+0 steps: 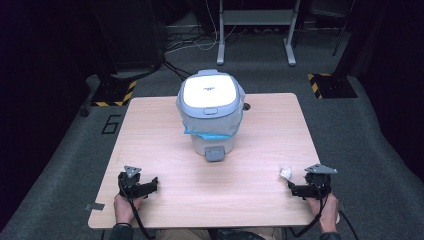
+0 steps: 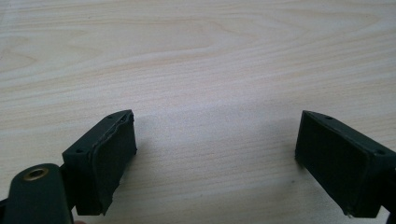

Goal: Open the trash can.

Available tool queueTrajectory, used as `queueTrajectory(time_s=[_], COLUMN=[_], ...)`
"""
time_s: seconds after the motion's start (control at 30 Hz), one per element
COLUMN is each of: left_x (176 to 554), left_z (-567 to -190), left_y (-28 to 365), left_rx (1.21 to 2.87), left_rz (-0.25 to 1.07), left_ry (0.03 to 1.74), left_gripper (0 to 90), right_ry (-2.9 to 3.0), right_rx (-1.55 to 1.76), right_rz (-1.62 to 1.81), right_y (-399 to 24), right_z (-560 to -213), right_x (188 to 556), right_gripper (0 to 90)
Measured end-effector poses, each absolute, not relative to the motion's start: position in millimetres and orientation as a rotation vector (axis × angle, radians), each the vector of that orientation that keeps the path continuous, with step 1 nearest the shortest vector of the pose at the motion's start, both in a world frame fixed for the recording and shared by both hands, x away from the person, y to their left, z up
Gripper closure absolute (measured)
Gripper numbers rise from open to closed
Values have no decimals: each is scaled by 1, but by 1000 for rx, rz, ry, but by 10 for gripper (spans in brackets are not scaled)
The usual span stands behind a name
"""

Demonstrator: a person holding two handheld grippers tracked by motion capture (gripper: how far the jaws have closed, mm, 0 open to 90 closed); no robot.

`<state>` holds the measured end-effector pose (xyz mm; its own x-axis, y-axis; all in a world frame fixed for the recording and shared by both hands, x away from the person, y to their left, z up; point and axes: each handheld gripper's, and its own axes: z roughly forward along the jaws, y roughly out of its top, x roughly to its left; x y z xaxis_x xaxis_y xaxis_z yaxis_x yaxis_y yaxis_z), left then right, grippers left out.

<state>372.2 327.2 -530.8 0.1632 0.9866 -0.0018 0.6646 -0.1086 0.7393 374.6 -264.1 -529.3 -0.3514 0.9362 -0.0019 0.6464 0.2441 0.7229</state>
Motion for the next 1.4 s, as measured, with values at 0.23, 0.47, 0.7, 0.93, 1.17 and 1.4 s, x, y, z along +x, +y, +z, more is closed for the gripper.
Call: queueTrajectory(time_s=[0.23, 0.47, 0.7, 0.93, 1.17, 1.4], left_x=[372, 372, 375, 379, 387, 394], left_z=[-530, -527, -521, -513, -505, -497], left_y=[328, 326, 321, 315, 305, 293], left_rx=[1875, 1884, 1860, 1857, 1867, 1884], left_rz=[665, 633, 601, 594, 580, 581], left_ry=[1570, 1553, 1533, 1503, 1463, 1424], left_gripper=[70, 55, 56, 60, 66, 70], right_ry=[2087, 2087, 2087, 2087, 2087, 2086], right_rx=[1440, 1440, 1439, 1443, 1443, 1444], right_rz=[891, 891, 893, 893, 893, 892], right_y=[-264, -264, -264, -264, -264, -264], right_z=[-529, -529, -529, -529, -529, -529], right_x=[375, 375, 375, 375, 375, 375], right_gripper=[20, 20, 20, 20, 20, 20])
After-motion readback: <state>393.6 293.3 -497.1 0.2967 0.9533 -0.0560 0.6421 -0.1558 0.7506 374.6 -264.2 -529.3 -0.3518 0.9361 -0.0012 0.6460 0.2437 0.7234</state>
